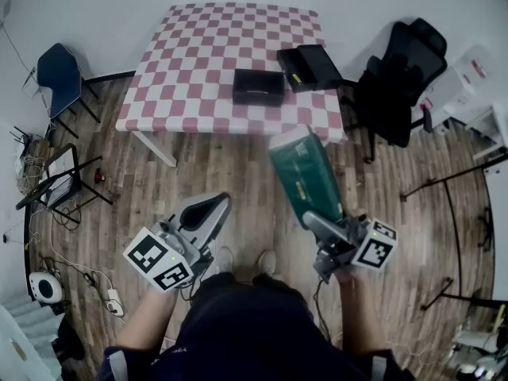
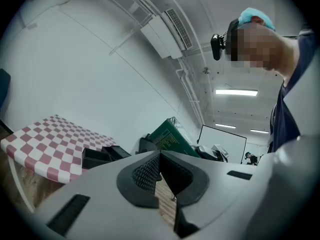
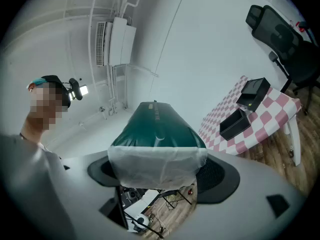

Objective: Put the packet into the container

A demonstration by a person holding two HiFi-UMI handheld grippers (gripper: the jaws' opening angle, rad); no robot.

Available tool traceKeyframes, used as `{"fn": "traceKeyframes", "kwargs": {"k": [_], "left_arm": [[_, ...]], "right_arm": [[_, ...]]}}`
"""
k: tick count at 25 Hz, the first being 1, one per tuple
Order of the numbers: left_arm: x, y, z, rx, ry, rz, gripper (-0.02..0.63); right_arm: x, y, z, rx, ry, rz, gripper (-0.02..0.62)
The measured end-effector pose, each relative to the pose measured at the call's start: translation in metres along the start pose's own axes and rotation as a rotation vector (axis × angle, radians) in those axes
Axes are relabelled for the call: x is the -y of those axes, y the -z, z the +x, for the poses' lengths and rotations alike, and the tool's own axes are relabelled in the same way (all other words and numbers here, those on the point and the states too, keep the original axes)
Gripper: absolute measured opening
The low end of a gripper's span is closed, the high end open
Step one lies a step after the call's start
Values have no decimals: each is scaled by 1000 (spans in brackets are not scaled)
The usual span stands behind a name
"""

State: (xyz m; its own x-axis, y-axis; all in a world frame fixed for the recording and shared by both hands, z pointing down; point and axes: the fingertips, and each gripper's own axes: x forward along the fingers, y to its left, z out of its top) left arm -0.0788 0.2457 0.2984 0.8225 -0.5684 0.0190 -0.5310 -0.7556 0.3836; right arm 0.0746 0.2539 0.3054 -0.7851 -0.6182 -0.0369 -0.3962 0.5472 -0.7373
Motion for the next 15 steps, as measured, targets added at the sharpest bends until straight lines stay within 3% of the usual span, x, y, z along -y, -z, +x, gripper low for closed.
{"fn": "traceKeyframes", "kwargs": {"k": [7, 15], "left_arm": [[-8, 4, 9, -1, -7, -5, 23], [-14, 14, 20, -17, -43, -13, 23]], "right_arm": [[12, -5, 7, -7, -1, 2, 431], [43, -3, -4, -52, 68, -2, 431]]}}
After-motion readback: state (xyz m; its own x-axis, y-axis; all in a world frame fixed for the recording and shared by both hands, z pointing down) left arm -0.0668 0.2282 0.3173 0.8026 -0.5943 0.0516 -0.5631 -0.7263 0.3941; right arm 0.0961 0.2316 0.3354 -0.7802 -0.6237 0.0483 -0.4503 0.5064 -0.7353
